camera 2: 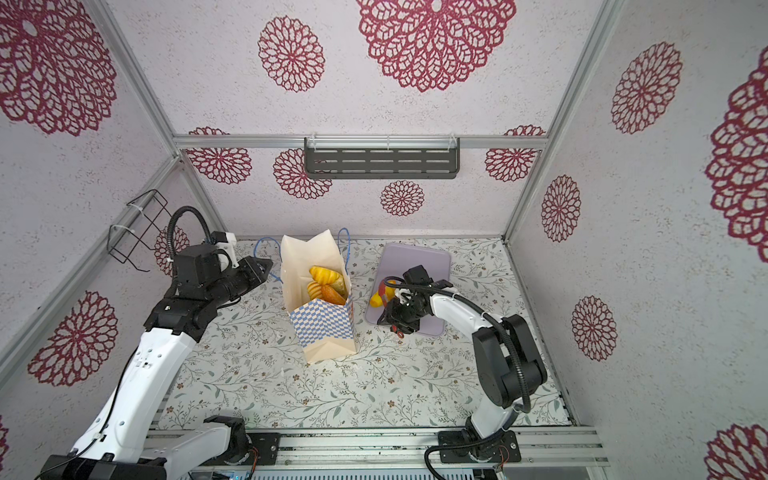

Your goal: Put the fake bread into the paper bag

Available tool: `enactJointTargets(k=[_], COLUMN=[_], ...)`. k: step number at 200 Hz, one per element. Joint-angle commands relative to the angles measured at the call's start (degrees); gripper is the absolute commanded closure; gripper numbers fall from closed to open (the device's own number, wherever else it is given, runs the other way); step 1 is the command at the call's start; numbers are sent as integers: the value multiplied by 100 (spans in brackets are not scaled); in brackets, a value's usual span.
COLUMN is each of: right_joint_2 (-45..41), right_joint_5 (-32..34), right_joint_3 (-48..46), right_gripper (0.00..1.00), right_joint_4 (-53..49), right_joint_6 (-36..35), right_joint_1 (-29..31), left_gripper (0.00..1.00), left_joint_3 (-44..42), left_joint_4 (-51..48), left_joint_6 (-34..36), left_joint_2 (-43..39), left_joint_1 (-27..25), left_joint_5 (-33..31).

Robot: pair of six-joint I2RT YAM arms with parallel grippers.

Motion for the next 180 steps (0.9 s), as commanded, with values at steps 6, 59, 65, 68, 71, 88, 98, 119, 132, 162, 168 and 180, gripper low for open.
enactJointTargets(k=[6,59,65,68,71,88,98,119,132,162,168,180], right_joint_2=[152,250,263,272,285,350,430,553,617,734,751,764], right_joint_5=[-9,87,91,96,102,97,88,59,52,35,45,69], right_joint_3=[253,267,271,286,295,345,420,544,607,684,692,676], right_gripper=[49,49,49,49,49,49,49,50,51,53,55,58], right_joint_4=[-112,-243,-272,-285,-299,-327,-357,-358,-357,-319,-314,-309], right_joint_6=[-207,-303,-318,-326,-337,-384,-417,-434,-449,-452,-461,-462], right_joint_1=[-25,-24,-21,-18,-21,-24,-28,-20,-22,-24,-26,-27], left_gripper=[81,81,81,81,81,81,81,81,81,81,81,81], left_joint_3=[-86,-113,-113,-113,-113,-119,-130,-146,-156,-165,-165,-157], left_joint_4=[163,249,254,247,246,249,245,229,219,208,207,201], left_joint_6=[-5,-42,-45,-46,-42,-40,-50,-60,-54,-63,-66,-61], left_joint_2=[-122,-76,-74,-67,-74,-83,-88,-118,-149,-150,-153,-149], left_joint_1=[83,93,92,92,92,90,92,92,92,101,101,97], left_joint_5=[30,95,93,92,97,93,81,65,51,43,40,43])
